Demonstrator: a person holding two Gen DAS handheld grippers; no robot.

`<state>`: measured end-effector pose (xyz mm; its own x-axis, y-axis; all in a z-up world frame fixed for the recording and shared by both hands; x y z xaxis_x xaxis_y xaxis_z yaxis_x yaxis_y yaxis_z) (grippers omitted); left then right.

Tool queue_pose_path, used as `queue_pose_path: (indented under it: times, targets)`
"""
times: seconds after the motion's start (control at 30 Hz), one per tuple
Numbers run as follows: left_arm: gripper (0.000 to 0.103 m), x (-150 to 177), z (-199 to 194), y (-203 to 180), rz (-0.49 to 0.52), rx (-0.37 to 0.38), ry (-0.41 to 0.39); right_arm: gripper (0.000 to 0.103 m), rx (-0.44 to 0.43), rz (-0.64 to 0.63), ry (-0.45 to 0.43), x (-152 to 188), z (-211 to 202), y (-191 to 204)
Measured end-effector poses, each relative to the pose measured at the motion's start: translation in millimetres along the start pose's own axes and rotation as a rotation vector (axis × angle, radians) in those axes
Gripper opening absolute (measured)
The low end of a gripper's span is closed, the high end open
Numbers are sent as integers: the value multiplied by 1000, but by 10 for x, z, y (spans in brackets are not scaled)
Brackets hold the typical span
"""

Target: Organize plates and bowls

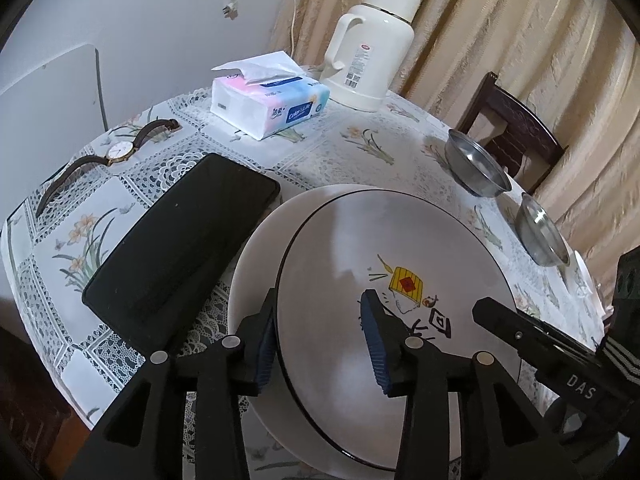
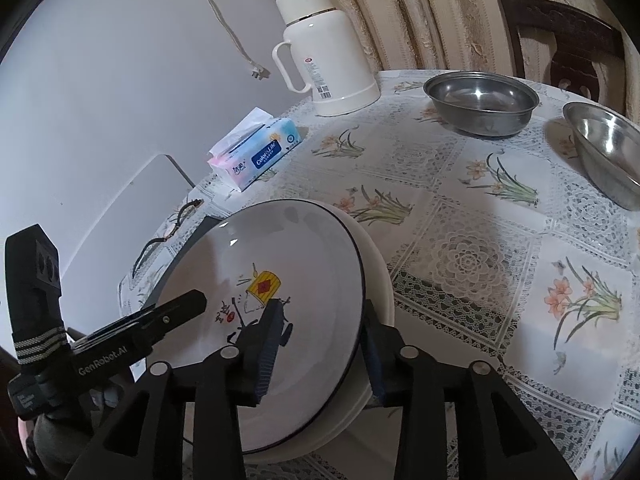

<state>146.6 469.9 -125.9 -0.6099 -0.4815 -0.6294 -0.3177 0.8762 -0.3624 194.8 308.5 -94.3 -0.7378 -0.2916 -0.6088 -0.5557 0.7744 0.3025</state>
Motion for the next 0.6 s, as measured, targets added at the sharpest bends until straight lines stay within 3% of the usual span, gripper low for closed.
queue_pose_path:
  times: [0.23,0.43,0.6]
  targets:
    - [44,-36,-16,-11,31,-26,-26,45,-3,10,-16,-27,-37,-12]
    - [52,-99,-66,-62,48,-18,-51,55,0,-28,-108,-148,-229,50]
    - [54,-100,-66,-66,47,-16,-50,56,-3,-21,-105,-127,-234,21]
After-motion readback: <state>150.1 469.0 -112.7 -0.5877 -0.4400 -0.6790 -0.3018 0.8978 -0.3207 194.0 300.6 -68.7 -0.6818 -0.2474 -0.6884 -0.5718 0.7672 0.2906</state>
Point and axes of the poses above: each gripper's, at about its wrist camera, not at the fingertips, and z roughly the way its jaws point, y to its left, x to its underside, the point moved 8 cm from there along z, roughly the way its jaws point, and after that the axes turned 6 degrees about x, right-handed, at the moved point
